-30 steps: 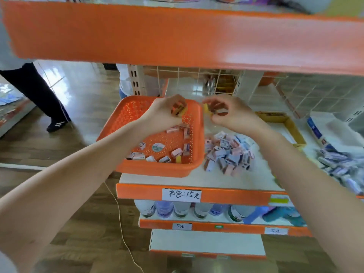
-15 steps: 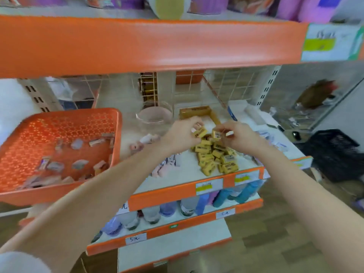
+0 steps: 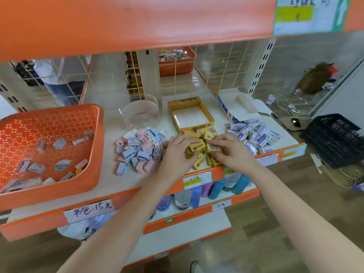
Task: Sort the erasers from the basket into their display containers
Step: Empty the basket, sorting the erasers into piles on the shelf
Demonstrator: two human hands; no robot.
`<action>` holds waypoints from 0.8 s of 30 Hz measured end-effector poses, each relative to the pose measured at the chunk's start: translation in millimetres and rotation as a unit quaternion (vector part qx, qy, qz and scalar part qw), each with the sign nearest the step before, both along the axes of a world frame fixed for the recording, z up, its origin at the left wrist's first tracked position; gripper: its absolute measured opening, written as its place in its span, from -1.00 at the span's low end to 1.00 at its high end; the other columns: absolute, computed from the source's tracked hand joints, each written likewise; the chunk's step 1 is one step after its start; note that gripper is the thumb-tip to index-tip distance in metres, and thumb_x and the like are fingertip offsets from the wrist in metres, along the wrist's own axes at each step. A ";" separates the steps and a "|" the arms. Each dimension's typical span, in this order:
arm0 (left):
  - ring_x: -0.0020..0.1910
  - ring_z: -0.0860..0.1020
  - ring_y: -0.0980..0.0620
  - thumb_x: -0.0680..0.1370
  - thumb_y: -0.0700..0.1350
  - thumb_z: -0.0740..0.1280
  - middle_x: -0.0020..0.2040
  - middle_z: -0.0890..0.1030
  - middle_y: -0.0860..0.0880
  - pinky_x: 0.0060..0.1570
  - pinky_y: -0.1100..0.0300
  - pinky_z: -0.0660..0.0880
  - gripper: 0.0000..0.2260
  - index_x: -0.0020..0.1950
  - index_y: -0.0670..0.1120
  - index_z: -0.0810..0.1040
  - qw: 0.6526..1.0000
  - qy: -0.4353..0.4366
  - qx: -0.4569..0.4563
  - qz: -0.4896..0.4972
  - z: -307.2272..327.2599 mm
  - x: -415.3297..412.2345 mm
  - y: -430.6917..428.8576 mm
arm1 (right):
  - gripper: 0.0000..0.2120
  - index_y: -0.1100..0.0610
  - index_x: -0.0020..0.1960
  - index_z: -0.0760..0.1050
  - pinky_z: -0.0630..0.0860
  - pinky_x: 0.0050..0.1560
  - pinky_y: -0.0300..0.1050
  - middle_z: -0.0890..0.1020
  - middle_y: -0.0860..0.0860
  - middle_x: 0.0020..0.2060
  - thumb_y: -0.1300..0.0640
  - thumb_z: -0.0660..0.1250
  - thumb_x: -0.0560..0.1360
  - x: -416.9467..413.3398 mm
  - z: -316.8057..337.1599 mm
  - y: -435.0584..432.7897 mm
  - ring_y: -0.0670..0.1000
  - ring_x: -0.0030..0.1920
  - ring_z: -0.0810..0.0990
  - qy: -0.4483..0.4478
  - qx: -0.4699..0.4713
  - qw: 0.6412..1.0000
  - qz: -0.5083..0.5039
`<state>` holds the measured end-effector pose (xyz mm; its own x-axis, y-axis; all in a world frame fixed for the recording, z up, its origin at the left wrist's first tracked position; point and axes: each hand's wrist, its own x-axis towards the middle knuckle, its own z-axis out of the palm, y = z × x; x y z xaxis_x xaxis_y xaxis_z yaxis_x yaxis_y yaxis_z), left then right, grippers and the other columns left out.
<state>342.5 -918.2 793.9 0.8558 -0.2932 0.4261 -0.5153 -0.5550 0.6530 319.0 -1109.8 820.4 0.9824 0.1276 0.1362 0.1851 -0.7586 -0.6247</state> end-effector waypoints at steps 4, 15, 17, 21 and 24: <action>0.14 0.49 -0.01 0.44 -0.15 0.41 0.05 0.57 0.06 0.19 0.53 0.12 -0.75 0.11 -0.01 0.61 1.000 0.009 0.012 0.000 -0.5 0.5 1.1 | -0.71 -0.08 0.08 0.58 0.34 -0.09 -0.43 0.45 -0.20 -0.11 0.21 0.43 0.43 0.1 -7.9 1.8 -0.03 0.00 0.46 -0.020 0.074 0.997 -0.018; 0.26 0.41 -0.07 0.44 0.00 0.30 0.24 0.50 -0.05 0.30 0.30 0.13 -0.67 0.16 -0.06 0.58 0.997 -0.033 0.064 0.017 -2.1 -0.1 0.5 | -0.30 0.02 0.44 0.29 0.26 0.33 -0.08 0.24 0.02 0.42 -0.05 0.40 0.34 8.7 -15.3 6.5 0.01 0.41 0.23 -0.030 0.012 0.999 -0.024; 0.34 0.37 -0.08 0.45 -0.05 0.37 0.33 0.45 -0.08 0.35 0.20 0.18 -0.62 0.26 -0.08 0.53 0.997 -0.014 0.079 0.014 -2.4 0.6 -0.7 | -0.25 0.06 0.46 0.24 0.23 0.31 -0.24 0.23 0.01 0.44 -0.06 0.39 0.34 10.6 -15.4 7.6 -0.12 0.37 0.24 -0.009 0.014 1.000 -0.007; 0.38 0.38 -0.08 0.47 0.02 0.31 0.41 0.41 -0.06 0.34 -0.06 0.35 -0.56 0.33 -0.07 0.50 0.995 0.011 0.098 0.018 -3.0 0.0 -3.1 | -0.29 0.08 0.45 0.27 0.20 0.26 -0.35 0.31 0.02 0.40 0.01 0.45 0.37 14.0 -19.6 9.5 -0.06 0.35 0.33 -0.001 0.010 1.000 -0.011; 0.31 0.42 -0.10 0.43 0.11 0.20 0.37 0.45 -0.05 0.30 -0.11 0.37 -0.50 0.31 -0.05 0.51 0.995 -0.004 0.099 0.035 -2.7 -0.6 -3.3 | -0.34 0.04 0.42 0.32 0.30 0.23 -0.25 0.36 0.00 0.33 0.05 0.47 0.38 14.1 -20.6 8.9 -0.03 0.29 0.40 -0.006 0.001 1.000 -0.024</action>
<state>341.8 -921.5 791.2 0.8741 -0.3118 0.3725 -0.4755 -0.7063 0.5244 333.0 -1100.9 799.8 0.9856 0.0795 0.1490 0.1561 -0.7661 -0.6234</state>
